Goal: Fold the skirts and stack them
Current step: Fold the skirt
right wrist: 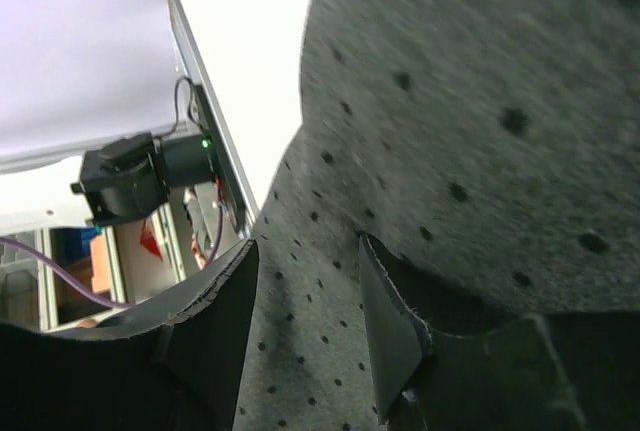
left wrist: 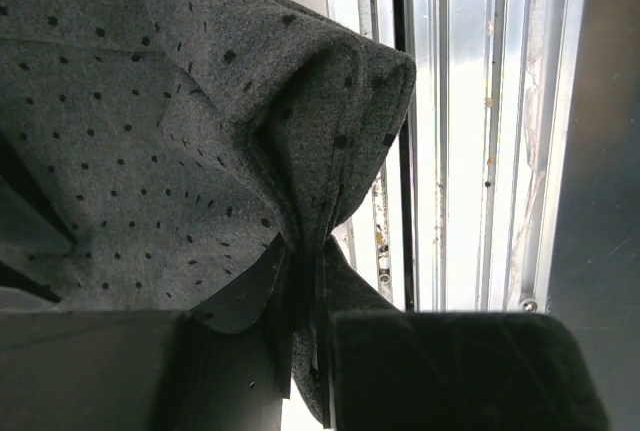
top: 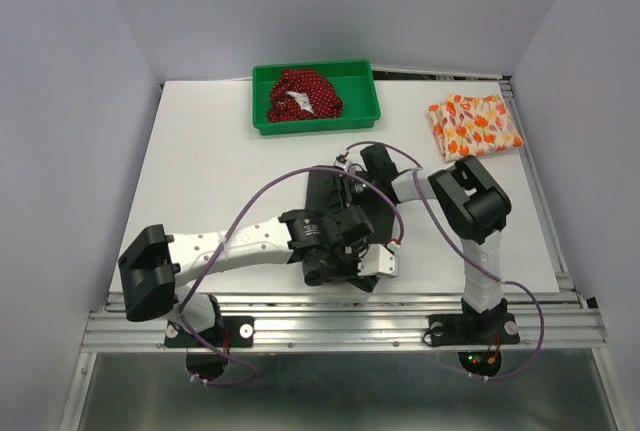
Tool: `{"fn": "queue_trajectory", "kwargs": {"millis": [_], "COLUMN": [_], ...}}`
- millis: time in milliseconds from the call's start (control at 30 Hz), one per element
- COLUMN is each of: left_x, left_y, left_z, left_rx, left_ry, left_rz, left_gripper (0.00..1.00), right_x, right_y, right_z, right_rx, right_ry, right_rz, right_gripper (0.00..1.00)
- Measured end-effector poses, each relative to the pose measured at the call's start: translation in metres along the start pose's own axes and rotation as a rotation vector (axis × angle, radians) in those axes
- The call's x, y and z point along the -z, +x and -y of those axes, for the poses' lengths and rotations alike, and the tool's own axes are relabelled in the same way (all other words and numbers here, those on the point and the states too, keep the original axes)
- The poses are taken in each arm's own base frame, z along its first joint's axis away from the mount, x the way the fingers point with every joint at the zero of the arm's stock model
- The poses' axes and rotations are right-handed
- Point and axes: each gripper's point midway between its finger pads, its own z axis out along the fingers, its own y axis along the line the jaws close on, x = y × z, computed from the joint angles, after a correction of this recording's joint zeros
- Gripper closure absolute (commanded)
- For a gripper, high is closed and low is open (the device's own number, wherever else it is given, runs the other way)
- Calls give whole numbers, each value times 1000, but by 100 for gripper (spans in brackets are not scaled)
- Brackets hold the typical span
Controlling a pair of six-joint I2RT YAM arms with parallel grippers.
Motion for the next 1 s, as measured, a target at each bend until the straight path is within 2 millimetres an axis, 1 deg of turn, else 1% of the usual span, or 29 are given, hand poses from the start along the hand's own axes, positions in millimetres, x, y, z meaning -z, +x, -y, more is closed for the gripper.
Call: {"fn": "queue_trajectory", "kwargs": {"millis": [100, 200, 267, 333, 400, 433, 467, 500, 567, 667, 733, 767, 867, 933, 1000], "left_x": [0, 0, 0, 1, 3, 4, 5, 7, 10, 17, 23, 26, 38, 44, 51], "left_y": [1, 0, 0, 0, -1, -3, -4, -7, -12, -21, -28, -31, -39, -43, -48], "left_z": [1, 2, 2, 3, 3, 2, 2, 0, -3, -10, -16, -20, -31, -37, -44], "left_rx": [2, 3, 4, 5, 6, 5, 5, 6, 11, 18, 24, 26, 36, 39, 39], "left_ry": [6, 13, 14, 17, 16, 15, 13, 10, 4, -12, -28, -37, -73, -92, -118], "left_rz": [-1, 0, 0, -2, 0, 3, 6, 10, 20, 37, 50, 58, 74, 83, 95], "left_gripper": [100, 100, 100, 100, 100, 100, 100, 100, 100, 100, 100, 100, 100, 100, 100], "right_x": [2, 10, 15, 19, 19, 18, 15, 11, -2, -27, -42, -45, -53, -55, -55], "right_y": [-9, -26, -39, -46, -49, -50, -49, -46, -36, -11, 12, 20, 37, 45, 53], "right_z": [-10, -39, -61, -76, -81, -80, -76, -70, -52, -27, -14, -12, -18, -21, -24], "right_rx": [9, 58, 92, 116, 109, 103, 84, 71, 23, -36, -69, -79, -43, -32, -22], "right_ry": [-4, -39, -81, -118, -145, -153, -160, -163, -151, -126, -108, -107, -120, -120, -123], "right_rz": [35, 101, 156, 192, 215, 220, 222, 218, 192, 126, 74, 52, 9, -7, -22], "right_gripper": [53, 53, 54, 54, 55, 55, 55, 55, 55, 56, 56, 56, 56, 56, 53]}}
